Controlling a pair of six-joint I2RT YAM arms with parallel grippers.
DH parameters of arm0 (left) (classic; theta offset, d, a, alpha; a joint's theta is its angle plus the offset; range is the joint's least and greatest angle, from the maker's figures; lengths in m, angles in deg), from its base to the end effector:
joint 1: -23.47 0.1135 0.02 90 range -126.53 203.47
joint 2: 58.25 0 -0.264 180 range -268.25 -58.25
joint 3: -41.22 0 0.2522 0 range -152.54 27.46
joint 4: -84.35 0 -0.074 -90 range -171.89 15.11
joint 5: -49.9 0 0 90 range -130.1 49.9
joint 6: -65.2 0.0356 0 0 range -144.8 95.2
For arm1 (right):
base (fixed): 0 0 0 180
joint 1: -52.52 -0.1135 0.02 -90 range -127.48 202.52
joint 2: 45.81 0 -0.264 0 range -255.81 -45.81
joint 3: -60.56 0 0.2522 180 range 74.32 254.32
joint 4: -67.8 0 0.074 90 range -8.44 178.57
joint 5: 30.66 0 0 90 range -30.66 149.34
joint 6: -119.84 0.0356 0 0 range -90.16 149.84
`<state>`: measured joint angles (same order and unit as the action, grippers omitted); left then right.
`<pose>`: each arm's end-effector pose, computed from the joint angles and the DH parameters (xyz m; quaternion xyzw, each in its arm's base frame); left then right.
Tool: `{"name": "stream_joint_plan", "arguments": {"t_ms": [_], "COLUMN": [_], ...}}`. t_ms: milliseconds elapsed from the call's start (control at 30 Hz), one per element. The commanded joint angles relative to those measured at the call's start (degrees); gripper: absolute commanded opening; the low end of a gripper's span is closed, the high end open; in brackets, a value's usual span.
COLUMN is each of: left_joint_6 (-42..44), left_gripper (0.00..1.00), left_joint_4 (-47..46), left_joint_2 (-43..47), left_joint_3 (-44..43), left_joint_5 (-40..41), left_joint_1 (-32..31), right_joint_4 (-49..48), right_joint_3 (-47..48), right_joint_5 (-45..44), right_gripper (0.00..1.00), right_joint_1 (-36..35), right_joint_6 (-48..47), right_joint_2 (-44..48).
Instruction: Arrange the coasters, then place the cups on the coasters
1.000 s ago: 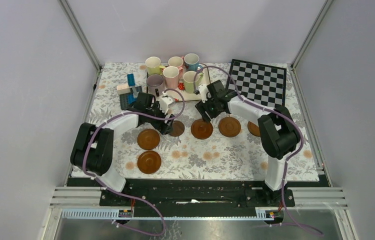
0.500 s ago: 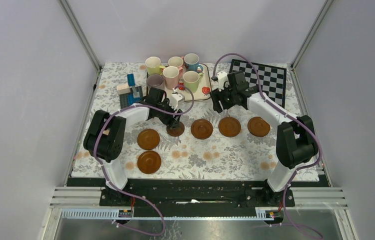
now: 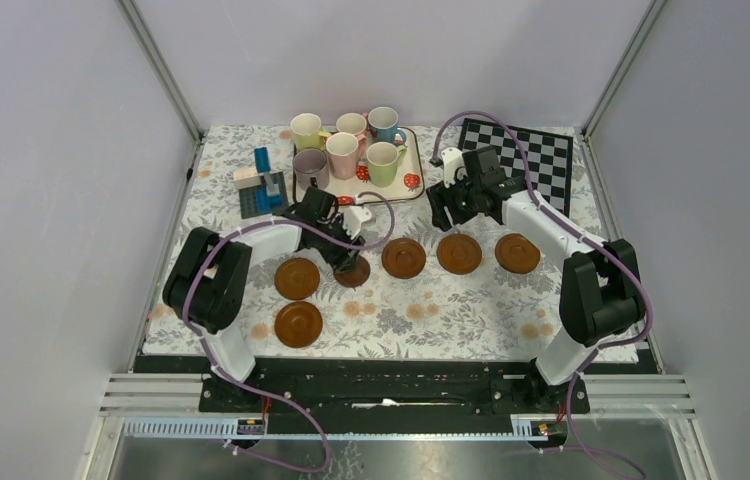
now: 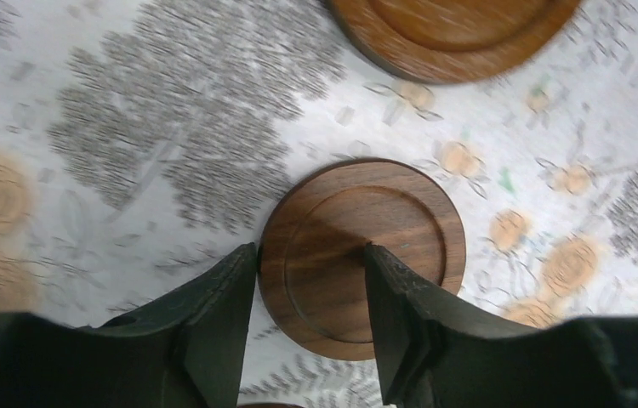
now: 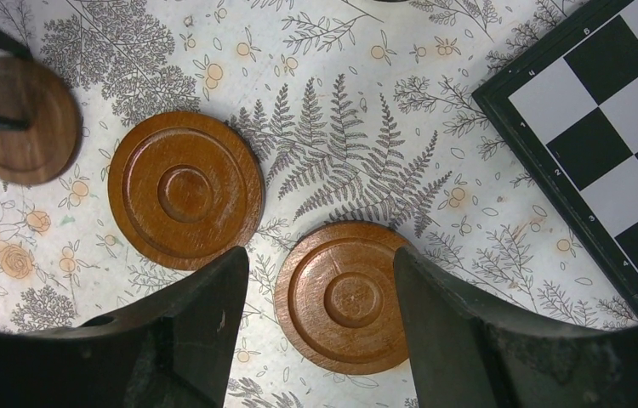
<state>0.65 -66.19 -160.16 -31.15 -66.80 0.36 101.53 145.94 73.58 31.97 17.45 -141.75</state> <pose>0.3142 -0.1515 0.1568 0.4418 0.8293 -0.2171 0.2645 0.3461 0.1391 0.2541 -0.3054 0.8632 0.1413 0.3763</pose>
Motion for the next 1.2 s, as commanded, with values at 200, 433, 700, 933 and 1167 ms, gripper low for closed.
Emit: {"name": "stream_joint_plan", "arguments": {"t_ms": [200,433,700,933,1167], "left_joint_6": [4.9,0.9,-2.3,1.6,2.0], "left_gripper": [0.46,0.53,0.63,0.66,0.65], "left_joint_4": [5.5,6.8,13.1,16.5,13.1], "left_joint_2": [11.5,15.7,27.9,33.1,32.1], "left_joint_3": [10.1,12.3,9.1,13.5,16.8], "left_joint_5": [2.2,4.0,6.0,11.2,14.5], "left_joint_1": [-6.8,-10.8,-2.3,7.8,17.2], "right_joint_4": [0.3,0.6,2.4,2.3,1.8], "right_joint_3": [-1.0,-1.3,-2.5,-4.9,-7.9], "right_joint_5": [1.1,2.6,6.2,7.9,8.5], "right_gripper": [0.71,0.71,0.71,0.72,0.73], "right_joint_1": [0.5,0.5,1.2,3.0,4.1], "right_joint_6": [-0.2,0.6,1.0,1.1,0.0], "right_joint_2": [4.2,4.8,7.0,9.1,11.7]}}
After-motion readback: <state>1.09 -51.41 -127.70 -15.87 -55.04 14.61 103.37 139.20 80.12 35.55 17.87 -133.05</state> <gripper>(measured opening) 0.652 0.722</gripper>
